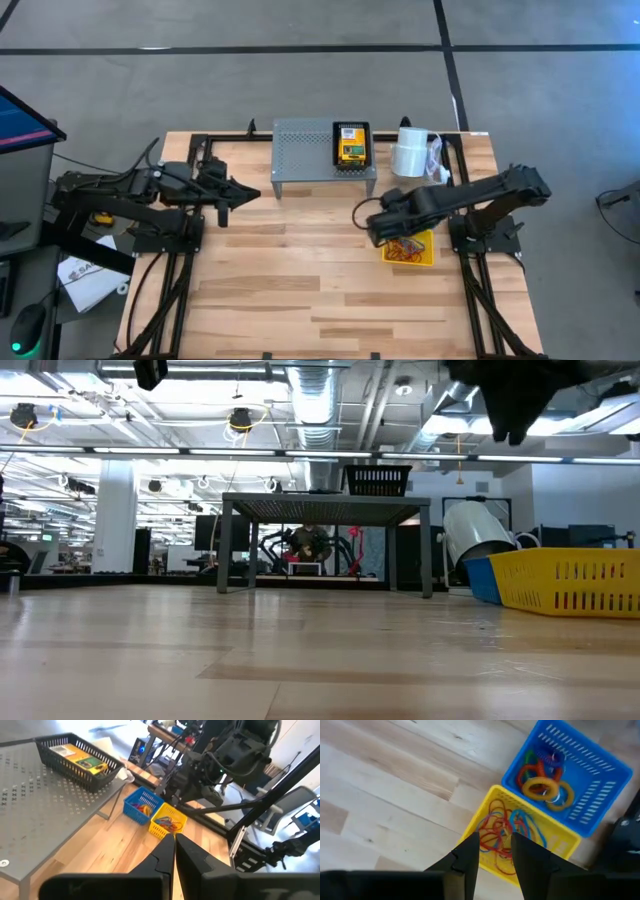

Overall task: Pick & Place Office Desk Supplies
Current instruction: Put the yellow basket on the shelf

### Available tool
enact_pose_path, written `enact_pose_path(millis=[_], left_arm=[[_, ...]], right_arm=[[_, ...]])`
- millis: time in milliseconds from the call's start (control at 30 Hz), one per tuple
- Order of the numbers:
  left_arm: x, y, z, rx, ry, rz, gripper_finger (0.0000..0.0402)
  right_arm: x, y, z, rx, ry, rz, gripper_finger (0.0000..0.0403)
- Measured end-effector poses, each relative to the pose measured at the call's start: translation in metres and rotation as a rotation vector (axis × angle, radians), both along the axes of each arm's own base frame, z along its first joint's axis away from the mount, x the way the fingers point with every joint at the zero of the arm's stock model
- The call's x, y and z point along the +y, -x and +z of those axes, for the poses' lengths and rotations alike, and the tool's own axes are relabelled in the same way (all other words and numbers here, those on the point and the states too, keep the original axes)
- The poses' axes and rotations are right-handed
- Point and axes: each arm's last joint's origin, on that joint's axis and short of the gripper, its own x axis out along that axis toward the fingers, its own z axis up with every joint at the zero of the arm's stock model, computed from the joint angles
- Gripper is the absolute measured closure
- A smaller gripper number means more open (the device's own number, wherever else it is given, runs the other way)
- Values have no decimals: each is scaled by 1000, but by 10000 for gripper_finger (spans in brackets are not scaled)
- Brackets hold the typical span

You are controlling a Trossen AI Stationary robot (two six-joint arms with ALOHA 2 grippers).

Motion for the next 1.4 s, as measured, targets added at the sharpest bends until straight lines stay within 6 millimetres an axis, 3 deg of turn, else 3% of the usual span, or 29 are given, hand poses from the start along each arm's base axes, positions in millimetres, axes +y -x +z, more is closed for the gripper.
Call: enact_pose_path(millis=[300, 600, 800, 1400], left_arm=[[-1, -11, -6, 46, -4, 0, 393], [-3, -11, -6, 48, -2, -65, 393], [-4, -9, -7, 62, 1, -101, 393], [-3, 2, -7, 76, 0, -117, 393]], right_arm=[[9, -32, -46, 126, -25, -156, 269], [14, -55, -80, 183, -103, -196, 210], [14, -56, -87, 190, -63, -226, 194], [13, -47, -130, 147, -107, -253, 231]])
